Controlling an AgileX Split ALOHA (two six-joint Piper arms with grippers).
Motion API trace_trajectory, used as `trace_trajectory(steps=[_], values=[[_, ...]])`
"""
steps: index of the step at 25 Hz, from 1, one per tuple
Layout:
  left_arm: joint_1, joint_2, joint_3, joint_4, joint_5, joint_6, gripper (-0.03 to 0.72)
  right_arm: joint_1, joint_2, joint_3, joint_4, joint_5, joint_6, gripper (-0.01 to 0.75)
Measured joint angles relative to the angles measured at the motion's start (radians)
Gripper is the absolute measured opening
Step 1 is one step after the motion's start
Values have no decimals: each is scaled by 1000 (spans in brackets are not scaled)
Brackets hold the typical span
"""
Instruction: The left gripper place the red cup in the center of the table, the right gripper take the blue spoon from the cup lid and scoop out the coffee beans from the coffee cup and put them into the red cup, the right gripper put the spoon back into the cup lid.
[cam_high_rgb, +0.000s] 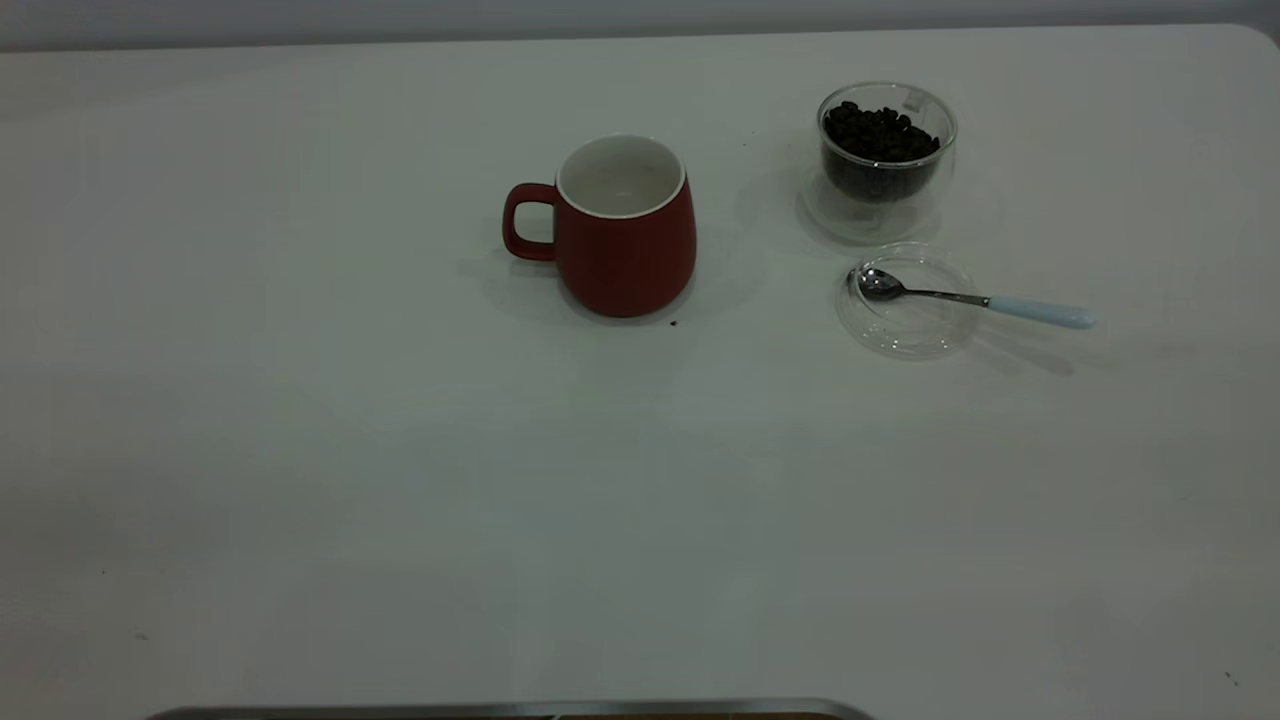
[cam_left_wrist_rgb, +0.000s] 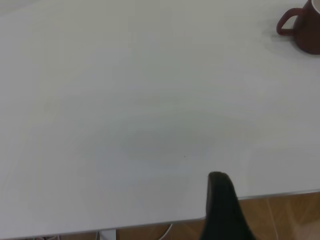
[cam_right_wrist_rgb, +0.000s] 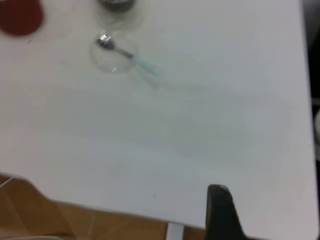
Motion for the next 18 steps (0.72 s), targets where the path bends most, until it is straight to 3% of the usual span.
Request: trace_trajectory(steps=[4, 10, 18], values=[[0, 0, 0, 0, 0, 0, 533, 10, -2, 25, 31, -68, 10, 496], [0, 0, 0, 0, 0, 0, 533, 7, -42, 38, 45, -78, 10, 496], [0, 0, 0, 0, 0, 0, 533, -87, -63, 39, 45, -77, 2, 496]])
